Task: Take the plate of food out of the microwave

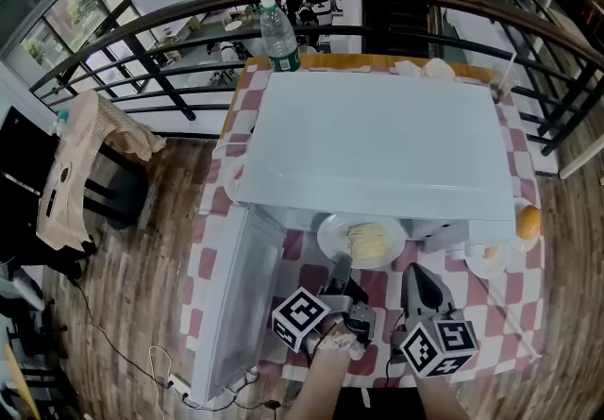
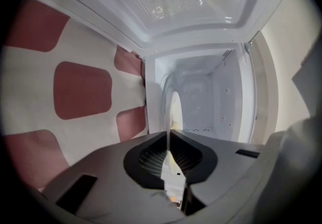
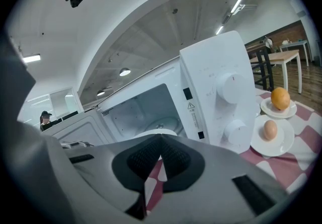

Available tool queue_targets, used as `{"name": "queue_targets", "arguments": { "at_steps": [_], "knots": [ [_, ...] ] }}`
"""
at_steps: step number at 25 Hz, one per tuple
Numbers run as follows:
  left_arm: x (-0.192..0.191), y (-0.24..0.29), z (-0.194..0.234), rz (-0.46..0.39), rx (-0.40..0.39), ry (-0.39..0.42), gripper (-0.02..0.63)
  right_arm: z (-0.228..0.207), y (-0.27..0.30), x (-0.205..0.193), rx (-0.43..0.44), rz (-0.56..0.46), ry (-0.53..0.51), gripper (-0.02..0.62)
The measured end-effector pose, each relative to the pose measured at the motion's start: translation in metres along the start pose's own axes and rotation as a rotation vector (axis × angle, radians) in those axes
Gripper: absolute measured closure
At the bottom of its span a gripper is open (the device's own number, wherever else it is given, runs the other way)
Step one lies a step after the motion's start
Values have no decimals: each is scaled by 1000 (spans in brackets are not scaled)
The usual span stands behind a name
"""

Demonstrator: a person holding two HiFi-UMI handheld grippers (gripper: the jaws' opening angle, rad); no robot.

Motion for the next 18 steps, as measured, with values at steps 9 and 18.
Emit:
{"name": "queue_targets", "arguments": {
  "at_steps": [9, 18],
  "knots": [
    [-2, -24, -5, -9, -7, 18, 574, 6, -16, 3, 19, -21, -17, 604],
    [-7, -41, -23, -28, -31, 37, 574, 14, -28, 11, 44, -42, -40, 604]
  ]
}}
Point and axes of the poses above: the fingertips, and each gripper's own axes: y forward along the fingers, z to its left, x out of its top, the point moved 5 cm from there along -y, backward along the fingers, and after that the axes turned 14 degrees about y, right-handed, at the moved point
